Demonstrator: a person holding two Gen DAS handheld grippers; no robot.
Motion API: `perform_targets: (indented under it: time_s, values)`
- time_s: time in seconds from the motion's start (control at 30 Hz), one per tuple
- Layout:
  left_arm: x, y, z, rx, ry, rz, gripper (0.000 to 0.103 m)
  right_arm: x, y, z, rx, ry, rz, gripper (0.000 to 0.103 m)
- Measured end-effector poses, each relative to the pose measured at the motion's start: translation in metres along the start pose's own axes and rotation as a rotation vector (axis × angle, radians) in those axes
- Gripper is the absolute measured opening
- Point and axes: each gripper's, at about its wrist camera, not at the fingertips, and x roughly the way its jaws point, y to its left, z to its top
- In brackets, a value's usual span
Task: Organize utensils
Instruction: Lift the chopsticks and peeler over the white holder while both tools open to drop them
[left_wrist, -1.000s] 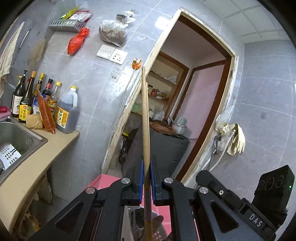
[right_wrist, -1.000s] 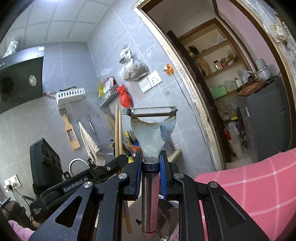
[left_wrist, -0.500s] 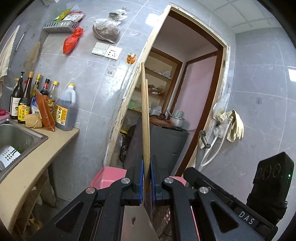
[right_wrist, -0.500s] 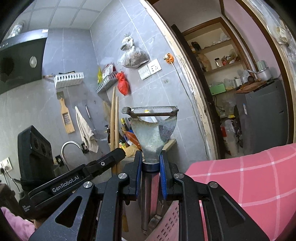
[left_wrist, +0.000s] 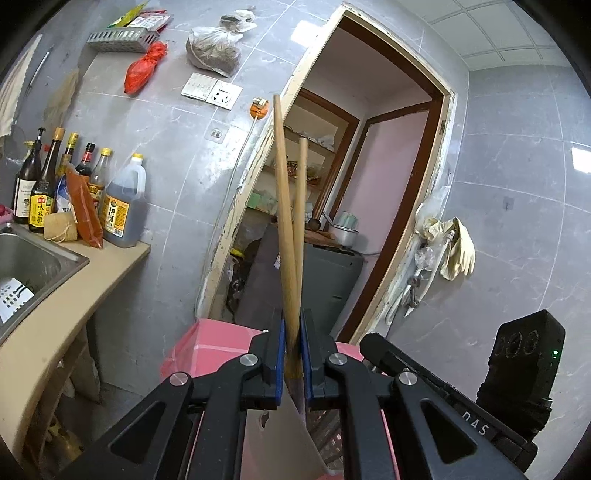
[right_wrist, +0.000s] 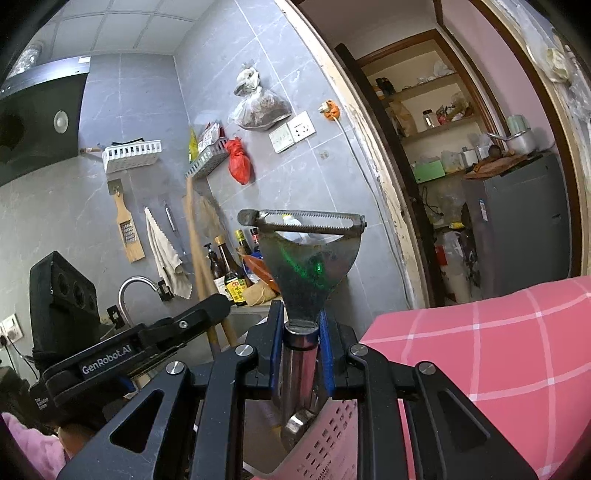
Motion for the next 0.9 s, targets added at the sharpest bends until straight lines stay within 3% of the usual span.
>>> perform_targets:
  time_s: [0.47, 0.67, 0.8, 0.9]
  values:
    - [-0.009, -0.004, 0.008, 0.007, 0.004, 0.006, 0.017, -0.007, 0.003, 0.007, -0.001, 0.013, -0.009, 0.042]
    - [-0.019, -0.007, 0.016, 0.002, -0.010, 0.035, 0.028, -0.015, 0.004, 0.015, 0.000, 0.011, -0.022, 0.047]
    - [-0.026, -0.008, 0.023, -0.005, -0.015, 0.060, 0.036, -0.018, 0.006, 0.022, 0.006, 0.019, -0.024, 0.061]
    - [-0.031, -0.010, 0.028, -0.008, -0.013, 0.080, 0.039, -0.017, 0.009, 0.029, 0.003, 0.035, -0.022, 0.064]
